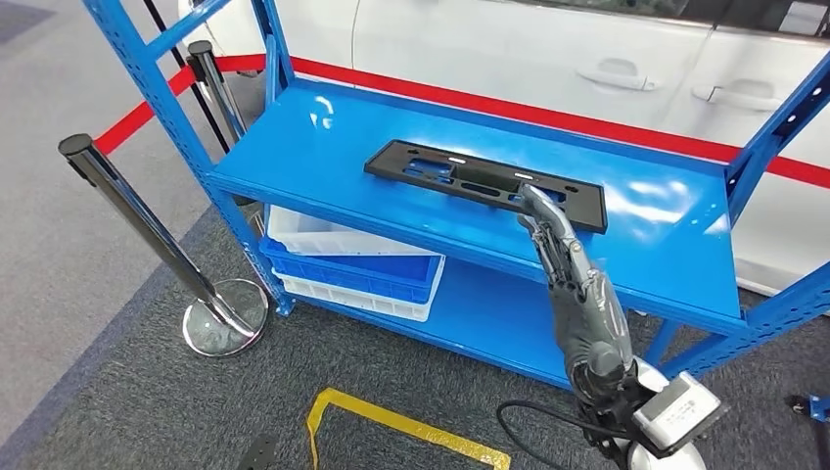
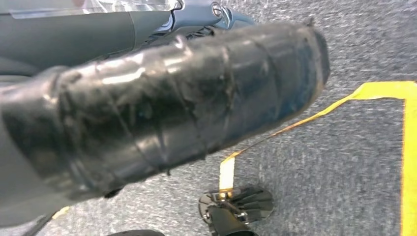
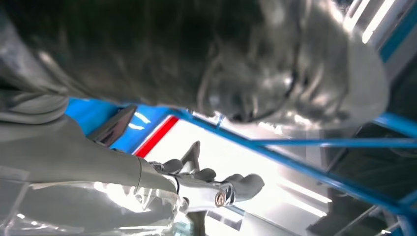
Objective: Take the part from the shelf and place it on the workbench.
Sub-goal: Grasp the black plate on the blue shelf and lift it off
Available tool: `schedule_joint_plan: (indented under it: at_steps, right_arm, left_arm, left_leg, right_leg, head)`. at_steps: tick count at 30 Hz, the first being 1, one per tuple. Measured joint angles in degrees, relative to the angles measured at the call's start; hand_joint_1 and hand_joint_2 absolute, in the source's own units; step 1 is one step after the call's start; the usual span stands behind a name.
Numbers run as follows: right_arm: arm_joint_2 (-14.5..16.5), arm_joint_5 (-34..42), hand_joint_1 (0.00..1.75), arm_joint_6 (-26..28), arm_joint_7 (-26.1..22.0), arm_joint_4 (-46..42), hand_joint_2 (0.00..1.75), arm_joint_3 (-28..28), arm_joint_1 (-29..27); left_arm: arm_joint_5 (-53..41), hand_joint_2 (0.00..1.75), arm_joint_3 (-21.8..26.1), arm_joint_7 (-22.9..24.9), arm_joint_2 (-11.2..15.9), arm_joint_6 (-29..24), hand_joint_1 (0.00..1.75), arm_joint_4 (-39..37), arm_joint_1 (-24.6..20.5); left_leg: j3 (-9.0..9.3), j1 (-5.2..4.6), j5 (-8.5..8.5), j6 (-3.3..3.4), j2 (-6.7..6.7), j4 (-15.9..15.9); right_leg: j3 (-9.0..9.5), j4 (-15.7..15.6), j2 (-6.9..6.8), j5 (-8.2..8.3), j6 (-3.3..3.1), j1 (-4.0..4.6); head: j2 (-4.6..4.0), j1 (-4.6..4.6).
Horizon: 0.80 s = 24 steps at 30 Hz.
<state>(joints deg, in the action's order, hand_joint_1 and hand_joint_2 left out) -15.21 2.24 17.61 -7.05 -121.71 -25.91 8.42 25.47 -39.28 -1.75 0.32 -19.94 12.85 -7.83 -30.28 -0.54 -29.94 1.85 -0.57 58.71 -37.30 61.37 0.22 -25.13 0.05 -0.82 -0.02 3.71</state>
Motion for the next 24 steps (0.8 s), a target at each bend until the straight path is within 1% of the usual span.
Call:
schedule_joint_plan:
  at_steps: [2,3,4,5,7,8,9,10,12,13,14,15,16,18,19,21,22,23,24]
  right_arm:
    - [-0.01,0.01,0.0,-0.09,-0.02,0.02,0.0,0.01,-0.03]
    - [-0.01,0.01,0.0,-0.14,-0.02,0.02,0.0,0.01,0.01]
    - [-0.02,0.01,0.0,-0.21,-0.03,0.01,0.0,0.01,0.07]
    - [-0.02,0.01,0.0,-0.28,-0.03,0.01,0.0,0.01,0.1]
    - [-0.02,0.01,0.0,-0.36,-0.03,0.02,0.0,-0.01,0.1]
    - [-0.02,0.01,0.0,-0.37,-0.02,0.02,0.0,-0.01,0.09]
    - [-0.02,0.01,0.0,-0.36,-0.02,0.03,0.0,-0.02,0.07]
    - [-0.02,0.01,0.0,-0.34,-0.02,0.03,0.0,-0.02,0.08]
    - [-0.03,0.02,0.0,-0.34,-0.02,0.03,0.0,-0.02,0.11]
    - [-0.03,0.03,0.0,-0.34,-0.02,0.05,0.0,-0.02,0.14]
    - [-0.03,0.06,0.0,-0.34,-0.02,0.07,0.0,-0.02,0.17]
    - [-0.02,0.1,0.0,-0.34,0.0,0.11,0.0,-0.02,0.16]
    - [-0.03,0.13,0.0,-0.34,0.01,0.16,0.0,-0.02,0.16]
    - [-0.04,0.16,0.0,-0.34,0.01,0.25,0.0,-0.01,0.2]
    - [-0.04,0.16,0.0,-0.33,-0.01,0.27,0.0,0.0,0.27]
    - [-0.09,0.19,0.0,-0.29,-0.01,0.31,0.0,0.03,0.35]
    - [-0.11,0.21,0.0,-0.28,0.0,0.33,0.0,0.04,0.33]
    - [-0.15,0.23,0.0,-0.28,0.01,0.36,0.0,0.05,0.29]
    - [-0.17,0.26,0.0,-0.28,0.02,0.4,0.0,0.05,0.24]
  left_arm:
    - [0.05,0.0,0.0,0.0,0.1,0.04,0.0,0.0,-0.03]
    - [0.05,0.0,-0.01,-0.01,0.15,0.06,0.0,0.0,-0.09]
    - [0.05,0.0,-0.01,-0.01,0.19,0.08,0.0,0.0,-0.14]
    - [0.04,0.0,-0.02,-0.02,0.2,0.11,0.0,0.0,-0.2]
    - [0.05,0.0,-0.02,-0.01,0.15,0.16,0.0,0.0,-0.2]
    - [0.05,0.0,-0.02,-0.01,0.15,0.17,0.0,0.0,-0.12]
    - [0.07,0.0,-0.02,0.0,0.15,0.17,0.0,0.0,-0.03]
    - [0.08,0.0,-0.02,0.01,0.15,0.18,0.0,0.0,0.04]
    - [0.08,0.0,-0.02,-0.01,0.22,0.18,0.0,0.0,0.04]
    - [0.08,0.0,-0.03,-0.01,0.31,0.17,0.0,0.0,-0.03]
    - [0.08,0.0,-0.03,-0.03,0.38,0.17,0.0,0.01,-0.11]
    - [0.09,0.0,-0.04,-0.04,0.44,0.17,0.0,0.01,-0.12]
    - [0.1,0.0,-0.04,-0.05,0.46,0.17,0.0,0.01,-0.09]
    - [0.13,0.0,-0.04,-0.05,0.44,0.19,0.0,0.01,0.03]
    - [0.13,0.0,-0.04,-0.05,0.43,0.2,0.0,0.02,-0.01]
    - [0.13,0.0,-0.05,-0.05,0.44,0.22,0.0,0.01,-0.23]
    - [0.14,0.0,-0.06,-0.04,0.46,0.22,0.0,0.01,-0.3]
    - [0.14,0.0,-0.07,-0.04,0.49,0.22,0.0,0.01,-0.33]
    - [0.14,0.0,-0.07,-0.04,0.5,0.23,0.0,0.01,-0.29]
  left_leg:
    - [-0.07,0.0,-0.33,-0.57,0.06,0.55]
    - [-0.44,0.04,-0.5,-0.87,0.13,1.77]
    - [-1.55,0.14,-1.0,-1.22,0.19,3.86]
    - [-3.39,0.31,-1.94,-1.59,0.25,7.05]
    - [-7.98,0.57,-4.5,-2.17,0.27,14.03]
    - [-9.77,0.64,-5.11,-2.25,0.27,16.16]
    - [-10.71,0.65,-4.62,-2.15,0.27,16.49]
    - [-10.66,0.61,-2.86,-1.87,0.27,14.78]
    - [-8.45,0.33,2.49,-0.79,0.29,7.39]
    - [-7.31,0.07,3.76,-0.2,0.3,4.09]
    - [-6.41,-0.18,4.24,0.33,0.27,1.78]
    - [-6.02,-0.37,4.09,0.76,0.24,0.56]
    - [-5.65,-0.5,3.69,1.05,0.19,0.0]
    - [-4.24,-0.24,4.44,1.4,0.2,-1.25]
    - [-3.44,-0.08,4.48,1.52,0.24,-1.59]
    - [-2.52,0.06,4.36,1.85,0.29,-1.94]
    - [-2.37,0.04,4.14,1.99,0.28,-1.9]
    - [-2.21,0.03,3.88,2.02,0.27,-1.82]
    - [-1.99,0.04,3.56,1.95,0.24,-1.73]
  right_leg:
    - [0.4,-0.31,0.07,0.22,-0.78,-0.09]
    - [0.77,-0.47,0.04,0.08,-1.07,-0.2]
    - [1.19,-0.64,0.0,-0.06,-1.36,-0.3]
    - [1.52,-0.8,-0.06,-0.26,-1.55,-0.31]
    - [2.03,-0.9,-0.09,-0.77,-1.77,-0.27]
    - [2.33,-0.9,-0.05,-1.06,-1.77,-0.24]
    - [2.72,-0.89,0.01,-1.37,-1.77,-0.2]
    - [3.22,-0.91,0.06,-1.71,-1.75,-0.12]
    - [4.3,-1.02,0.08,-2.4,-1.67,0.05]
    - [4.71,-1.12,0.09,-2.68,-1.55,0.12]
    - [4.93,-1.27,0.1,-2.9,-1.33,0.13]
    - [5.13,-1.26,0.09,-2.93,-1.03,0.14]
    - [5.38,-1.29,0.09,-2.83,-0.68,0.2]
    - [5.67,-0.51,0.03,-3.02,-0.11,0.25]
    - [5.27,0.7,0.01,-3.71,0.07,0.24]
    - [2.69,5.71,0.01,-6.23,0.34,0.15]
    - [0.55,9.07,0.0,-7.66,0.51,0.12]
    - [-1.56,11.95,0.0,-8.63,0.72,0.08]
    - [-3.05,13.44,0.0,-8.73,0.95,0.01]
  head:
    - [0.0,-0.02]
    - [0.0,0.06]
    - [0.0,0.12]
    - [0.01,0.18]
    - [0.0,0.23]
    - [0.0,0.24]
    - [0.0,0.25]
    - [0.0,0.25]
    - [0.0,0.24]
    - [0.0,0.2]
    - [0.01,0.2]
    - [0.01,0.17]
    - [0.01,0.17]
    - [0.0,0.14]
    - [0.0,0.12]
    - [0.0,0.02]
    - [0.0,0.03]
    - [0.0,0.02]
    - [0.0,0.02]
